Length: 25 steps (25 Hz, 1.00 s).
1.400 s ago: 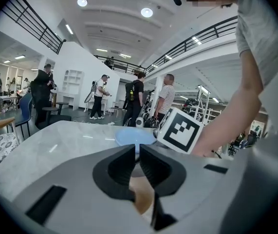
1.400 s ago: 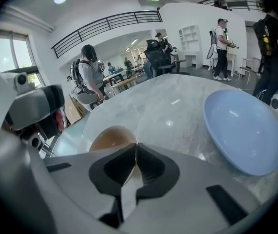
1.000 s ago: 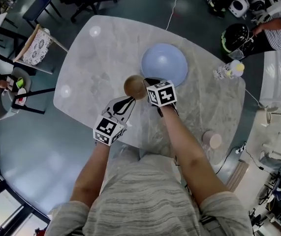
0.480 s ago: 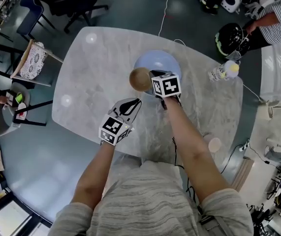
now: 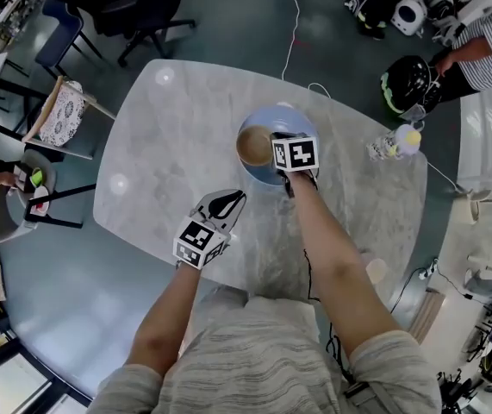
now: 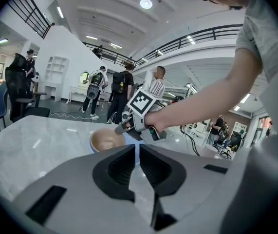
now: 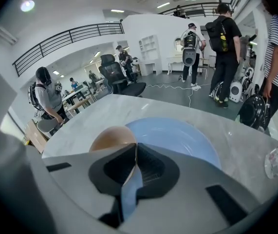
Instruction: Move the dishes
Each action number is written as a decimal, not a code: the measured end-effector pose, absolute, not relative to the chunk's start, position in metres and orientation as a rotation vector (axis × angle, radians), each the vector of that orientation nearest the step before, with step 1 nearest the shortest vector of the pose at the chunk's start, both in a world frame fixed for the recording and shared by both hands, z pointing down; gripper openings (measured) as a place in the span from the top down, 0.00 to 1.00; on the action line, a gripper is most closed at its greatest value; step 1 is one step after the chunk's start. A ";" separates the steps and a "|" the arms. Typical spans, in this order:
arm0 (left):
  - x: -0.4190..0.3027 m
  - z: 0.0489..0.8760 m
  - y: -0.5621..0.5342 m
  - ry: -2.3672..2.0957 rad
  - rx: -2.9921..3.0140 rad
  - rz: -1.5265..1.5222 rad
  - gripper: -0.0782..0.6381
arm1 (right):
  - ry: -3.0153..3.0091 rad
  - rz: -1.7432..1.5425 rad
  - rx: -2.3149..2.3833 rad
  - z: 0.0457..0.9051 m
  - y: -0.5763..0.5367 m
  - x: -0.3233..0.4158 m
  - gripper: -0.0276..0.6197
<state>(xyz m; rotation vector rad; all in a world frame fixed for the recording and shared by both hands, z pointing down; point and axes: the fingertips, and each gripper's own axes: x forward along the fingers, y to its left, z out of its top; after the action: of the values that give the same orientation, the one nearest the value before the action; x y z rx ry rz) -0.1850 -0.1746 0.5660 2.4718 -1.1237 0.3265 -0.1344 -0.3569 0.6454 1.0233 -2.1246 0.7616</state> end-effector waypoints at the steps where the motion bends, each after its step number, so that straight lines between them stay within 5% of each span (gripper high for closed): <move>1: -0.185 0.566 -0.175 -1.125 2.472 0.324 0.85 | -2.120 0.773 1.031 0.647 -0.358 -0.133 0.91; 16: -0.183 0.568 -0.174 -1.110 2.467 0.329 0.85 | -2.103 0.874 1.125 0.659 -0.360 -0.117 0.91; 19: -0.182 0.568 -0.175 -1.109 2.470 0.328 0.85 | -2.105 0.844 1.119 0.659 -0.359 -0.117 0.76; 25: -0.181 0.566 -0.176 -1.109 2.477 0.320 0.85 | -2.141 0.750 1.120 0.645 -0.364 -0.116 0.74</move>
<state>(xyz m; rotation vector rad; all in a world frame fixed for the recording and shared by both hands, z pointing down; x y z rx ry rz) -0.1813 -0.1761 0.5659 2.4765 -1.1088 0.3199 -0.1158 -0.3635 0.6454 1.1198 -2.1408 0.7499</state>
